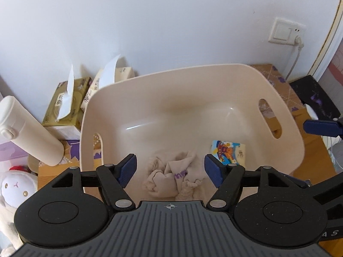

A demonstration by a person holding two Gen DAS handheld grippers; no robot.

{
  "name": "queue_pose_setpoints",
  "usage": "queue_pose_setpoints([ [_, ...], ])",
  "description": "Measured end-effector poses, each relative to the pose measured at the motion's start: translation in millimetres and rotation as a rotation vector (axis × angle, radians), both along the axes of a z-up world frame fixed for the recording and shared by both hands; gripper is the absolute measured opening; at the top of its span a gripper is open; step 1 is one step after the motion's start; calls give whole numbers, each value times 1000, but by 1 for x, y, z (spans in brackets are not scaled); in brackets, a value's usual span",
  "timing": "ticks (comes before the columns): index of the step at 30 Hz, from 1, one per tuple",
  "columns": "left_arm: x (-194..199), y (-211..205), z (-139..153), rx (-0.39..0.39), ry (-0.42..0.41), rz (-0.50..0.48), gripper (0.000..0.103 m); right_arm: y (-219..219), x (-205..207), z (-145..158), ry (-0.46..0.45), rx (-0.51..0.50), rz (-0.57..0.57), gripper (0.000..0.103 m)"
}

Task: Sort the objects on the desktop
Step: 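Withdraw both tools from the basket back over the table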

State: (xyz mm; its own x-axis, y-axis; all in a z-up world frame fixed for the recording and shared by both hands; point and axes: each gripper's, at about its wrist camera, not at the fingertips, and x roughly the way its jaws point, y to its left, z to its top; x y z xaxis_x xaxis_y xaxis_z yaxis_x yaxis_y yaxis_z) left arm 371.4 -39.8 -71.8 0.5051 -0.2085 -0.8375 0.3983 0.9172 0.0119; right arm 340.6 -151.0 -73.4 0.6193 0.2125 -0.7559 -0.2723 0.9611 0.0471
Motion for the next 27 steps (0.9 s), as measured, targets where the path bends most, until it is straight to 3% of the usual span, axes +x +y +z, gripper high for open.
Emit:
queue_pose_setpoints([
  [17,-61,29,46,-101,-97,0,71,-30,-75,23,-45,-9,-81,103],
  [27,-96,52,34,-111,-65,4,71,-42,-120,13,-38,-32,-91,103],
])
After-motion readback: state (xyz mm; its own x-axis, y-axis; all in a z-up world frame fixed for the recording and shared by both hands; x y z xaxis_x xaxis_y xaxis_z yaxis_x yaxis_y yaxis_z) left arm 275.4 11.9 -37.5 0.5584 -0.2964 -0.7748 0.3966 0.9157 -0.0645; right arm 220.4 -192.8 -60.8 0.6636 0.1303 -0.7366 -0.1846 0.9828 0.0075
